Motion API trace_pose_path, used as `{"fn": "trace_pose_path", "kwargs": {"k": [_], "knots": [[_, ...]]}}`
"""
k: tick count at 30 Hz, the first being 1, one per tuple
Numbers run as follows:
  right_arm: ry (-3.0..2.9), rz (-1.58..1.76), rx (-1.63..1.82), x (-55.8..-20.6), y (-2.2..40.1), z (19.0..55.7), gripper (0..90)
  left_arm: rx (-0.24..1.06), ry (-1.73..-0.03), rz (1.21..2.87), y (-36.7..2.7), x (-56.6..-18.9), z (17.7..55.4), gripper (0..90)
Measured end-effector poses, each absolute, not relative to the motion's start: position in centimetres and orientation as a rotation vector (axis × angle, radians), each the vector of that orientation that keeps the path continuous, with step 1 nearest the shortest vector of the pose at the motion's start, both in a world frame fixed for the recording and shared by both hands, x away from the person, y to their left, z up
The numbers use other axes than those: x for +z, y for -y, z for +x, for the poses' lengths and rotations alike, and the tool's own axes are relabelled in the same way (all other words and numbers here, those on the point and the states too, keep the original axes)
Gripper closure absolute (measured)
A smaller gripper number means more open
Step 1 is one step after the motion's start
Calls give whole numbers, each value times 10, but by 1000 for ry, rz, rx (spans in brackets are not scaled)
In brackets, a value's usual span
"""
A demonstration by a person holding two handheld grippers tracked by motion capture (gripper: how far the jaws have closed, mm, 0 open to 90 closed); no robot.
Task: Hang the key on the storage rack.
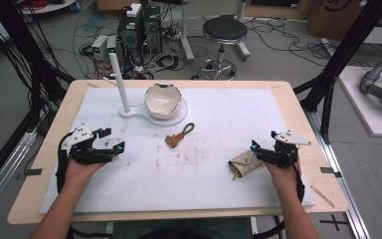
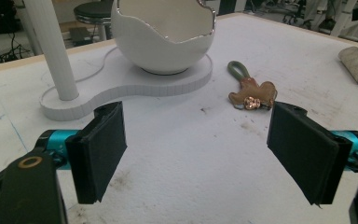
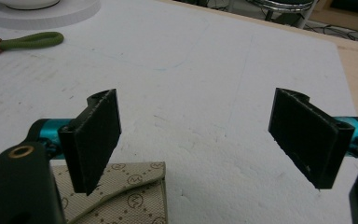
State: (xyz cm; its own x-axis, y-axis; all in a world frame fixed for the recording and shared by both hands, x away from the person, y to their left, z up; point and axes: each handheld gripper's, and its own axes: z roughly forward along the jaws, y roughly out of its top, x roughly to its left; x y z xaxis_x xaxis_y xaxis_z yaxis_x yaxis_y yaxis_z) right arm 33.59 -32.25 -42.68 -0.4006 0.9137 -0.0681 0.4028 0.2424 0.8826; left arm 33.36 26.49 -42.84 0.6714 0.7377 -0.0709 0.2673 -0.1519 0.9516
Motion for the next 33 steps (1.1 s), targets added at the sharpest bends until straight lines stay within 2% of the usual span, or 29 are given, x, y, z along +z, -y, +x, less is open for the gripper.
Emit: {"fn": "trace_pose_path", "kwargs": {"k": [20, 33], "knots": [[-1921, 1193, 1088, -426, 323, 330, 171, 426, -838, 1708, -255, -432, 345, 184], [-1886, 1217, 1074, -425, 344, 312, 171, 368, -771, 1756, -211, -424, 366, 179]]}}
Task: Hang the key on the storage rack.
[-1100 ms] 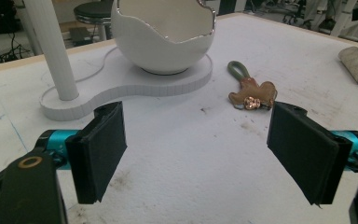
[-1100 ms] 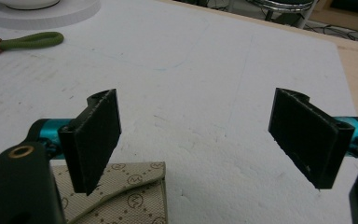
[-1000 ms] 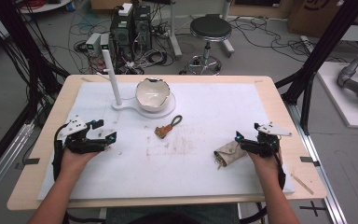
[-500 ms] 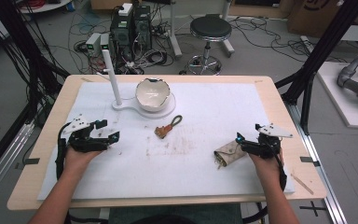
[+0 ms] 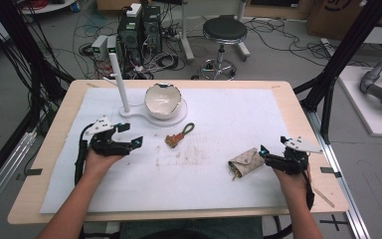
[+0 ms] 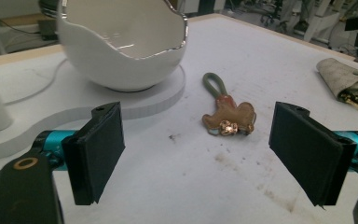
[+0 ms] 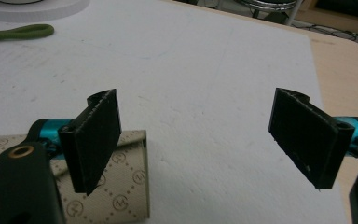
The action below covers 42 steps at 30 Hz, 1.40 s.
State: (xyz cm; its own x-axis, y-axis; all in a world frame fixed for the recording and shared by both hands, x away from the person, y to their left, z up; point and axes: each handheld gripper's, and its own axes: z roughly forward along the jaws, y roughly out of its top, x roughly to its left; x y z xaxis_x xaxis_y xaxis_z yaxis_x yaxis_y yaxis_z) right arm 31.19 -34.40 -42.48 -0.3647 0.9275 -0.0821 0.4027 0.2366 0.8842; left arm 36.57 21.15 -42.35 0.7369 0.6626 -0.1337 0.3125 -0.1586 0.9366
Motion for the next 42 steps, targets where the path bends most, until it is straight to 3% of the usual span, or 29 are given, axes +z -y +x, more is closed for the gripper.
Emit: {"fn": "trace_pose_path", "kwargs": {"k": [24, 34, 42], "knots": [[-1798, 1303, 1020, -426, 389, 257, 171, 222, -711, 1925, -108, -440, 415, 179], [-1777, 1325, 1008, -426, 397, 246, 171, 204, -718, 1995, -90, -450, 428, 182], [-1779, 1322, 1006, -426, 398, 245, 171, 228, -758, 2090, -77, -452, 433, 248]]}}
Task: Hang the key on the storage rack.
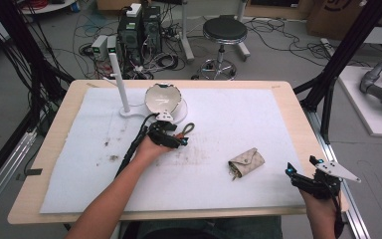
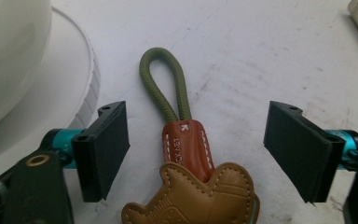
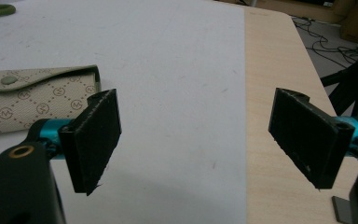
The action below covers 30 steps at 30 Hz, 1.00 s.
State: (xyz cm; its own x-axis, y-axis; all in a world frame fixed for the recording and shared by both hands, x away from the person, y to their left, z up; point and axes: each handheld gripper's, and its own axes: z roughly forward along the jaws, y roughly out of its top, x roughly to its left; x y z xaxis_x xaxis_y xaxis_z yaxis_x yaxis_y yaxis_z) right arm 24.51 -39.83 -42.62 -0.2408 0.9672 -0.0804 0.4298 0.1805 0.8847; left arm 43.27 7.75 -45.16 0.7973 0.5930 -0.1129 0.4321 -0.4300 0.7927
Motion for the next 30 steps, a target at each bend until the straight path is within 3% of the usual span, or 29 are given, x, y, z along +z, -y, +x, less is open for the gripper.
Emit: {"fn": "trace_pose_path", "kwargs": {"k": [7, 16, 22, 30], "knots": [[-1782, 1317, 1003, -426, 398, 245, 171, 283, -789, 2141, -72, -452, 432, 388], [-1778, 1324, 1002, -426, 398, 244, 171, 338, -752, 2189, -77, -449, 432, 672], [-1779, 1322, 1004, -426, 398, 244, 171, 346, -725, 2218, -78, -445, 429, 700], [-1784, 1311, 1014, -426, 393, 252, 171, 338, -715, 2093, -95, -422, 420, 699]]}}
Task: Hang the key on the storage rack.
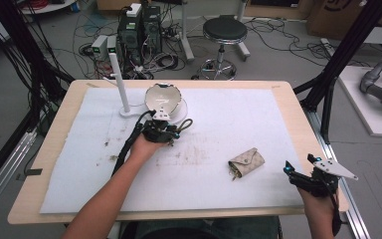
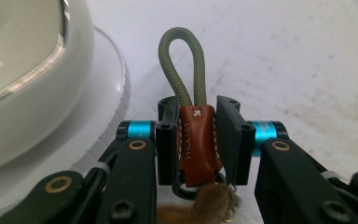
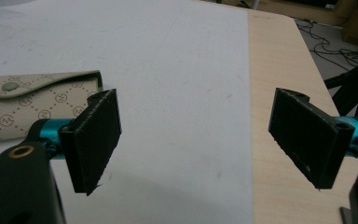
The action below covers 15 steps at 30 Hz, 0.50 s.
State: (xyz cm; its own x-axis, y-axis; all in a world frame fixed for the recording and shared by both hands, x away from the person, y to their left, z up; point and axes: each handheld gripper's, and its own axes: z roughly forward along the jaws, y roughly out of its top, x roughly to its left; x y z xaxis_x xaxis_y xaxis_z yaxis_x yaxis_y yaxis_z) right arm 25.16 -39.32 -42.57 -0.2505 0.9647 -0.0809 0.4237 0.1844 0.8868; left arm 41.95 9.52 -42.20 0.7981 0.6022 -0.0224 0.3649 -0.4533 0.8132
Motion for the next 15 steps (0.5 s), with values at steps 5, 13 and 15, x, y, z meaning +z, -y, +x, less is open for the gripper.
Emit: {"fn": "trace_pose_path", "kwargs": {"k": [5, 13, 15], "knots": [[-1811, 1286, 1022, -425, 383, 260, 171, 335, -699, 2016, -109, -403, 410, 699], [-1848, 1241, 1036, -424, 370, 274, 171, 384, -695, 1926, -126, -385, 396, 699], [-1859, 1224, 1036, -424, 366, 278, 171, 399, -689, 1911, -129, -381, 393, 699]]}}
